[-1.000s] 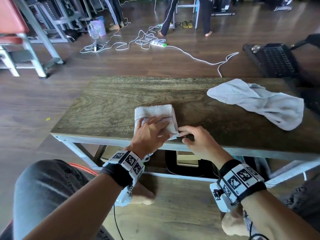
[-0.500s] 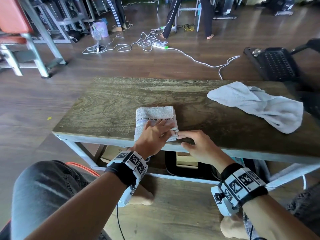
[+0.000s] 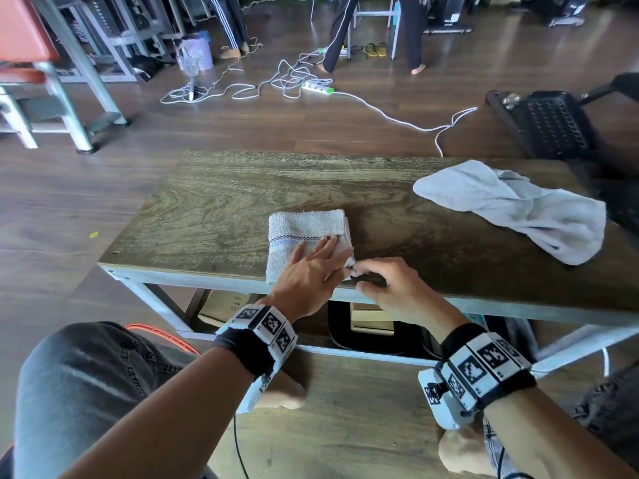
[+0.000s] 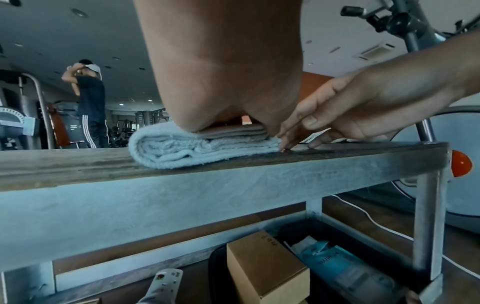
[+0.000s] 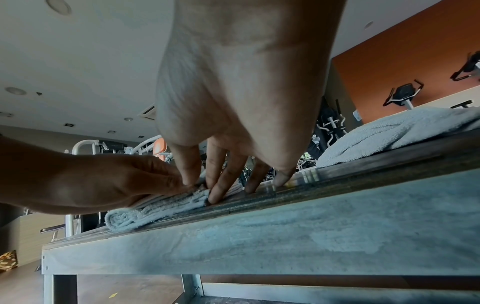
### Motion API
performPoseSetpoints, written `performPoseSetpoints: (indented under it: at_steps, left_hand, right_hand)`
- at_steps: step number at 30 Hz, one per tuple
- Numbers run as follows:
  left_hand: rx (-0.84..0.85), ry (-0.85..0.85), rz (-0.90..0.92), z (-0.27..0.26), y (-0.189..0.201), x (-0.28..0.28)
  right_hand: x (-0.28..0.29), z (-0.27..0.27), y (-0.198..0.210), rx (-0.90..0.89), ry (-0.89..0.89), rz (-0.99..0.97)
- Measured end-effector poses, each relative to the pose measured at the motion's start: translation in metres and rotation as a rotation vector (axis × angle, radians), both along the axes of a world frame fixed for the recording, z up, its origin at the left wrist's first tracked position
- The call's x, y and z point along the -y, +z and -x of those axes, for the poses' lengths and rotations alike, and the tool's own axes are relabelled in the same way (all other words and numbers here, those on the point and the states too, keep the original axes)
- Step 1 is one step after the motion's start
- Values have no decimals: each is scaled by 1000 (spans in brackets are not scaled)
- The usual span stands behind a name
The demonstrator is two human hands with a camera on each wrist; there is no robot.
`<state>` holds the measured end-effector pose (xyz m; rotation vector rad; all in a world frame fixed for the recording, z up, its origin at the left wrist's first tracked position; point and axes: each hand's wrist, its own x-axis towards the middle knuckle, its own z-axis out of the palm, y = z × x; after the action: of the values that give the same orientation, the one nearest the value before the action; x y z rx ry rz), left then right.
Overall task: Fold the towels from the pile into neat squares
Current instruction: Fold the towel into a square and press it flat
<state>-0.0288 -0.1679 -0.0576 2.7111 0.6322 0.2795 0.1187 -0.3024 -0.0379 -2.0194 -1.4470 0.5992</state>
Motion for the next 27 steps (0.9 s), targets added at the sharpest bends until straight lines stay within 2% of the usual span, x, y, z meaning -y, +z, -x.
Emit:
performPoseSetpoints:
  at_steps: [5, 8, 9, 12, 15, 16, 18, 21, 24, 27]
  left_hand:
    - [-144, 9, 111, -3, 10, -4]
    - [-42, -4, 285, -2, 25, -11]
    - [-28, 29, 288, 0, 29, -15]
    - [-55, 201, 94, 6, 28, -32]
    - [-176, 276, 70, 8, 15, -39]
    - [-170, 274, 69, 8, 13, -38]
    - [-42, 270, 12, 4, 15, -41]
    - [119, 322, -30, -7, 18, -53]
    - [121, 327, 48, -13, 8, -62]
    - [40, 305, 77, -8, -6, -65]
  right_hand:
    - [-2, 6, -1, 72, -13, 19]
    - [-1, 8, -6, 145, -18, -3]
    - [-1, 8, -7, 155, -27, 3]
    - [1, 6, -7, 138, -51, 26]
    - [-3, 3, -2, 31, -104, -5]
    - [-7, 3, 1, 33, -139, -41]
    - [-23, 7, 8, 133, -176, -161]
    - [-62, 22, 16, 259, -92, -244]
    - [-104, 34, 10, 312, -27, -168]
    - [-126, 33, -14, 343, -24, -6]
